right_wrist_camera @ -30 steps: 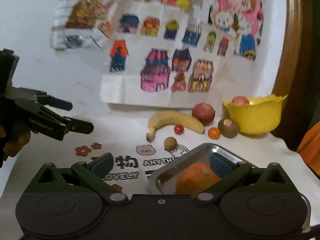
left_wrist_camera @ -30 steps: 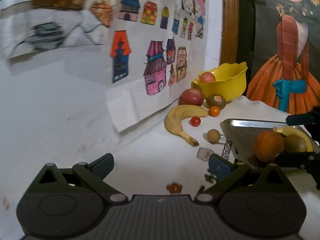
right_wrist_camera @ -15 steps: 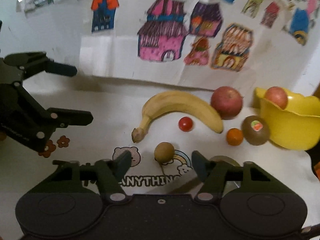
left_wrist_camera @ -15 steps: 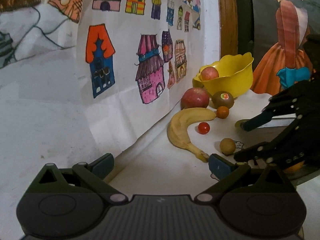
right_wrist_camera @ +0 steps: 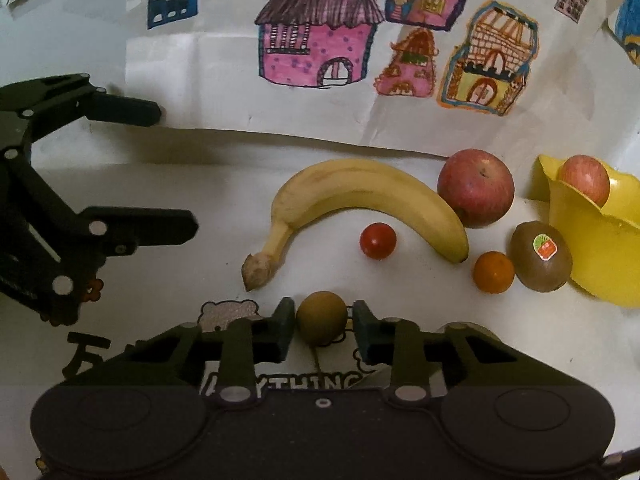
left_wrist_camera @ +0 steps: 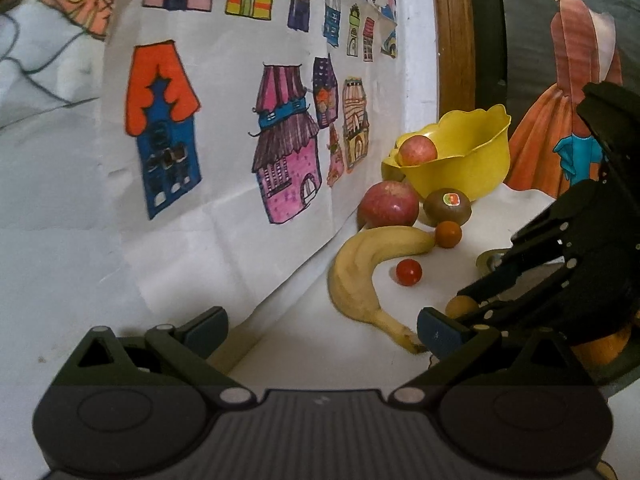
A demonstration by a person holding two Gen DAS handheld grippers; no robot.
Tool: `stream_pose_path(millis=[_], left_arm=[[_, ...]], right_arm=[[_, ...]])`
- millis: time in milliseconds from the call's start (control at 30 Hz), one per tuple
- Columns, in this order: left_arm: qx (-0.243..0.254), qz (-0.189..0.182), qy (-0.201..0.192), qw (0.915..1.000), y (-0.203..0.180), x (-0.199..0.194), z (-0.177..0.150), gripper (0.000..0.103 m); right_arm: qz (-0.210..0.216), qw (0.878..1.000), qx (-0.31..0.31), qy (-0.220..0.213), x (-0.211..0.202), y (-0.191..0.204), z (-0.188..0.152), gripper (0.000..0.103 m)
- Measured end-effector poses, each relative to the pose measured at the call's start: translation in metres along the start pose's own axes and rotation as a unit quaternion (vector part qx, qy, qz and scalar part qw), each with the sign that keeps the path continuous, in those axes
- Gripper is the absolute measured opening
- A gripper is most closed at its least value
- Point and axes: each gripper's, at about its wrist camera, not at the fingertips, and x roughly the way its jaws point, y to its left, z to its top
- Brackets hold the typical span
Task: Organize fruits
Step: 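Close the right tool on the small brown kiwi on the table, then grasp the second yellow banana with the left tool while the right tool holds the kiwi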
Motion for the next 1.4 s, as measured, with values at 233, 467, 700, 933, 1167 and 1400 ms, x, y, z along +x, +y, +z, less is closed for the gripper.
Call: stream_pose_path(millis=[233,467,700,933,1167,1400], left_arm=[[0.001,0.002,0.005,1.0,-0.006,0.016,0.002,0.101],[0.024,0.009,0.016,0.9995,-0.021,0.036,0.007,0.096],[0.052,0.015,0.045,0.9976,-0.037,0.065,0.014,0.09],[0.041,0.025,0.068,0.9965,-0.036,0.084,0.02,0.075],[0.03,0.037,0.072,0.9963,-0.035,0.097,0.026,0.056],[0.033,0.049,0.078,0.9952,-0.044,0.095,0.027,0.039]], right_arm=[[-0.025,0.999,0.009,-0.036,-0.017,0.002,-0.012,0.029],[-0.031,0.994,0.002,-0.101,-0.072,0.016,-0.032,0.029],[-0.028,0.99,-0.002,-0.139,-0.113,0.022,-0.047,0.029],[-0.02,0.989,0.009,-0.147,-0.119,0.018,-0.062,0.029],[-0.015,0.989,0.017,-0.144,-0.118,0.017,-0.073,0.029],[-0.015,0.989,0.024,-0.146,-0.121,0.019,-0.078,0.029]])
